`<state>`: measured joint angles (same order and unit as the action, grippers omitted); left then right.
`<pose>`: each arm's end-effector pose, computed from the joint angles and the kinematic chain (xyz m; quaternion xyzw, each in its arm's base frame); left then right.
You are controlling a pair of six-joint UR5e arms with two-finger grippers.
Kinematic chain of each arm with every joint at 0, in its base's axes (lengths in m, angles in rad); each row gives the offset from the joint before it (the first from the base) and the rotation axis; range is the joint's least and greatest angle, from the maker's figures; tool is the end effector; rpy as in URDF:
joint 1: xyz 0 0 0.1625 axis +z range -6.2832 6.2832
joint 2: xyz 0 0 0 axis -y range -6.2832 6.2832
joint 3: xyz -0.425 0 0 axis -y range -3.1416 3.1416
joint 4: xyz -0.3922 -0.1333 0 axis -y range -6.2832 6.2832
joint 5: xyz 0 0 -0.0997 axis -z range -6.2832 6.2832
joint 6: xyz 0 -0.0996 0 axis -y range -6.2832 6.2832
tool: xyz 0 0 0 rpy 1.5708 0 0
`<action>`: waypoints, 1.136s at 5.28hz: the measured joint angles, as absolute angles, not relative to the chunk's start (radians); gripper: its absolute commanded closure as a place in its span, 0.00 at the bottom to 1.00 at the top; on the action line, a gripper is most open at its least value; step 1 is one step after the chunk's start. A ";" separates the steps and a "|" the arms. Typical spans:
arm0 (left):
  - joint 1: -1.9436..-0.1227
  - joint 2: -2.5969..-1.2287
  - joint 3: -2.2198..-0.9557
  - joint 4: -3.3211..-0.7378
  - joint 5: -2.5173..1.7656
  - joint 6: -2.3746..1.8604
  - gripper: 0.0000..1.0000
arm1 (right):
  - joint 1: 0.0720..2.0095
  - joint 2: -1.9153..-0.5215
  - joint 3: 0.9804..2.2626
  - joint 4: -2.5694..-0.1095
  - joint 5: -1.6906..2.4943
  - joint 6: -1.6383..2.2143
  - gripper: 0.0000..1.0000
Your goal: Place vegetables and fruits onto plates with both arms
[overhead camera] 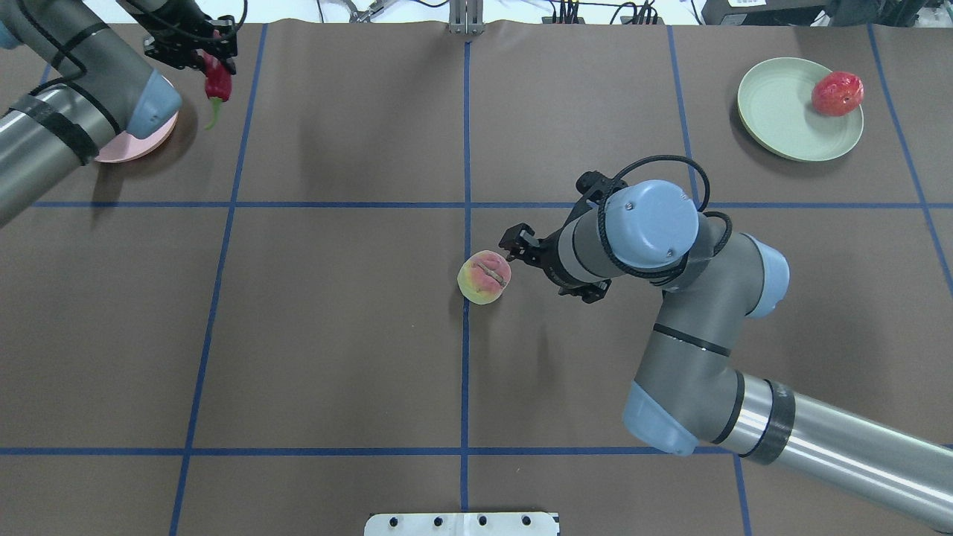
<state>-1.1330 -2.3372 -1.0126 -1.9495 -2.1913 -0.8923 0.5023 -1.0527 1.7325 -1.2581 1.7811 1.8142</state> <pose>0.2736 -0.7623 0.3999 0.0364 0.3999 -0.1193 0.9080 -0.5169 -0.4123 0.2549 -0.0304 -0.4815 0.2720 0.8326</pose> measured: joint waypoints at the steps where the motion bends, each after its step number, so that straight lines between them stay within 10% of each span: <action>1: -1.160 -2.334 -0.970 -1.893 -2.141 -0.789 1.00 | 0.476 -1.038 1.728 -1.267 1.754 1.850 0.00; 2: -1.170 -2.333 -0.915 -1.877 -2.085 -0.709 0.01 | 0.469 -1.033 1.726 -1.270 1.746 1.859 0.00; 6: -1.163 -2.281 -0.862 -1.913 -2.056 -0.602 0.00 | 0.465 -0.970 1.664 -1.266 1.738 1.938 0.00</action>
<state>-1.1632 -2.2812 -0.8619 -1.9133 -2.0561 -0.6018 0.4649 -0.9696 1.6644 -1.2663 1.7383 1.9381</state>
